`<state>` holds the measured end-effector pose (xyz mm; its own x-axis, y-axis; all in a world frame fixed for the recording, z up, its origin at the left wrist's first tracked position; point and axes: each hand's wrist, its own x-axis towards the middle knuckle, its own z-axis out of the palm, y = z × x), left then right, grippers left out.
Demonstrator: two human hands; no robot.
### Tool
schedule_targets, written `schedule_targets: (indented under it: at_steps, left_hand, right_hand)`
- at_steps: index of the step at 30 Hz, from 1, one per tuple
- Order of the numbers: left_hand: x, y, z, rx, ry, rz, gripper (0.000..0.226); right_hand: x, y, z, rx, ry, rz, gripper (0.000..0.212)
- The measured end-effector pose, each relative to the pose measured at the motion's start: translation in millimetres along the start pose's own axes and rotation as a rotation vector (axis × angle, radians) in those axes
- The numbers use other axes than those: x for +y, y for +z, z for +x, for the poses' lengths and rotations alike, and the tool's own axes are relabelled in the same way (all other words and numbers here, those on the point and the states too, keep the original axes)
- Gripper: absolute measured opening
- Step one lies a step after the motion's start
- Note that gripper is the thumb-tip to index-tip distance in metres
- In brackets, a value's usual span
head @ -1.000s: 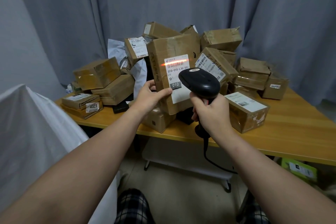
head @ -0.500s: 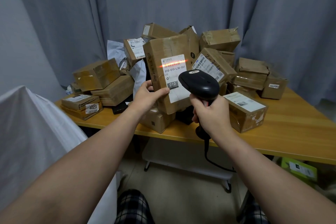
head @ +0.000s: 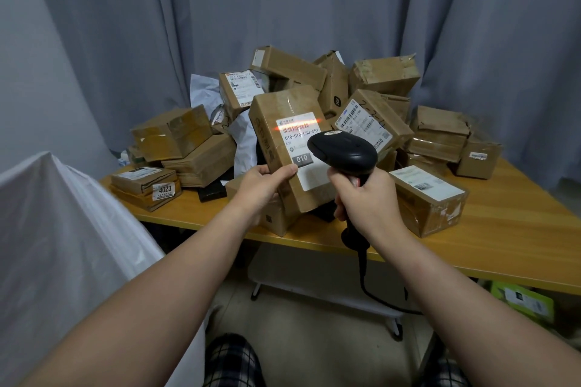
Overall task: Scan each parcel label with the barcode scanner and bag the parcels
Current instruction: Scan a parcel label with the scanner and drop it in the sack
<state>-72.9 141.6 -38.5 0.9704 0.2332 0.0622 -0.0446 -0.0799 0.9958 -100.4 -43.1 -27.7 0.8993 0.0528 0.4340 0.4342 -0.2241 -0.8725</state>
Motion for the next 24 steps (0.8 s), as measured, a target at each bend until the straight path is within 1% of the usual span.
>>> schedule_targets:
  at_steps: [2,5,9,11,14,15,17,18,19,21,22,24]
  left_hand:
    - [-0.4,-4.8,0.0,0.013,-0.011,-0.010,0.045]
    - [-0.2,-18.5,-1.4,0.029,-0.007,-0.025,0.036]
    - [-2.3,-53.1,-5.6,0.114,0.004,-0.103,0.024]
    - [-5.4,-76.9,-11.5,0.199,-0.010,-0.156,0.029]
    - [-16.4,-122.1,-26.0,0.327,-0.037,-0.209,0.028]
    - [-21.5,-139.1,-33.0,0.374,-0.045,-0.225,0.035]
    - [-29.8,-168.7,-51.1,0.484,-0.067,-0.215,0.063]
    - [-35.9,-182.7,-61.4,0.542,-0.084,-0.203,0.072]
    - [-42.8,-195.2,-72.2,0.599,-0.098,-0.201,0.071]
    - [-62.6,-218.4,-96.6,0.723,-0.152,-0.198,0.052]
    - [-72.1,-227.2,-109.1,0.772,-0.186,-0.186,0.048]
    - [-93.2,-240.9,-131.0,0.825,-0.255,-0.122,0.050]
  right_hand:
    - [-5.5,4.4,4.4,-0.020,0.003,-0.013,0.019]
    - [-17.2,17.0,14.1,-0.072,-0.002,-0.026,0.022]
    - [-38.6,54.2,33.1,-0.214,-0.021,-0.032,0.024]
    - [-49.8,82.8,42.3,-0.303,-0.025,-0.003,0.023]
    - [-64.6,133.9,45.6,-0.446,0.005,0.051,0.030]
    - [-68.5,151.5,43.3,-0.499,0.022,0.070,0.032]
    - [-74.8,185.9,34.0,-0.627,0.064,0.105,0.031]
    - [-76.2,202.9,27.3,-0.693,0.083,0.114,0.029]
    - [-76.3,219.1,19.7,-0.750,0.103,0.122,0.028]
    - [-71.1,250.3,1.2,-0.847,0.149,0.148,0.028]
    - [-66.1,263.2,-7.9,-0.886,0.179,0.155,0.029]
    - [-51.3,285.2,-25.6,-0.951,0.237,0.131,0.029]
